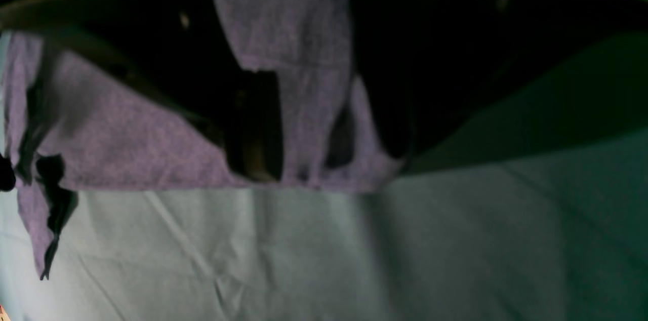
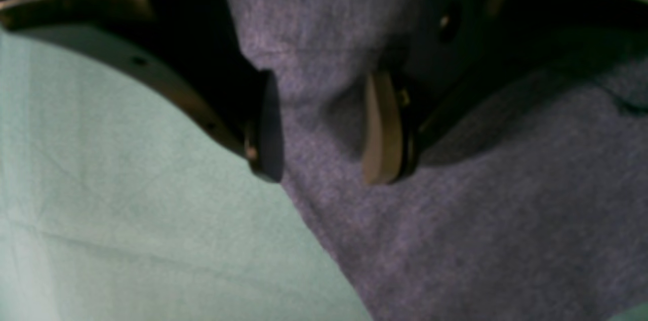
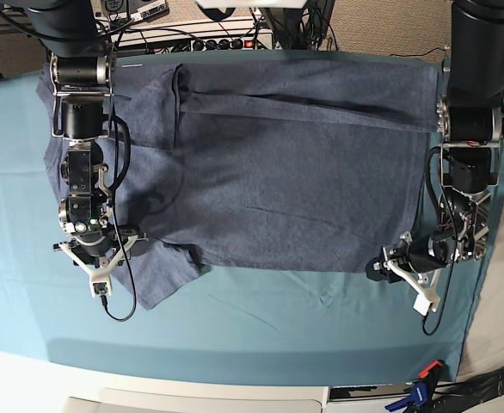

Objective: Fold the T-shirt properly
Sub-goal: 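Lower the carried edge onto the shirt's opposite edge with both grippers, then pinch the stacked edges at collar and hem with both grippers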

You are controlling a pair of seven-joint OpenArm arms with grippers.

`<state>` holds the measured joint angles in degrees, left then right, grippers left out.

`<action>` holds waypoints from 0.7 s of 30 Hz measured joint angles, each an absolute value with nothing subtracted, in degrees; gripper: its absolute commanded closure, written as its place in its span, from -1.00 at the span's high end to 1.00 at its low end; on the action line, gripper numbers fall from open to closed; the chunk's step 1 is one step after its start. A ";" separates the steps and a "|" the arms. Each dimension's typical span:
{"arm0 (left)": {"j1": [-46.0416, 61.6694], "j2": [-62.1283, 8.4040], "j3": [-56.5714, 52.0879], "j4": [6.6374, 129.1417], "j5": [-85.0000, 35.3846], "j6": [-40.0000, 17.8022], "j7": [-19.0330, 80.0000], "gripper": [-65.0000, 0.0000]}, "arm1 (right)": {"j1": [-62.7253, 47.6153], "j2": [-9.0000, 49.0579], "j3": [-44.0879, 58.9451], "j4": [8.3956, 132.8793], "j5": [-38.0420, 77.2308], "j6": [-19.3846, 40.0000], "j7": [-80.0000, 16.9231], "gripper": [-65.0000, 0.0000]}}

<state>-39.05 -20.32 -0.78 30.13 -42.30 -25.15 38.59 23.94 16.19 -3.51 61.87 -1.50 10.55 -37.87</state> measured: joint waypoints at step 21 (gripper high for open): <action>-38.70 -23.35 -0.75 30.02 -41.56 -25.32 39.44 -1.00 | 23.94 16.32 -3.51 61.87 -8.49 10.35 -36.80 -0.21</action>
<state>-38.70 -23.35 -0.75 30.02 -41.56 -25.32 39.44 23.94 16.32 -3.51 61.87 -8.49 10.35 -36.80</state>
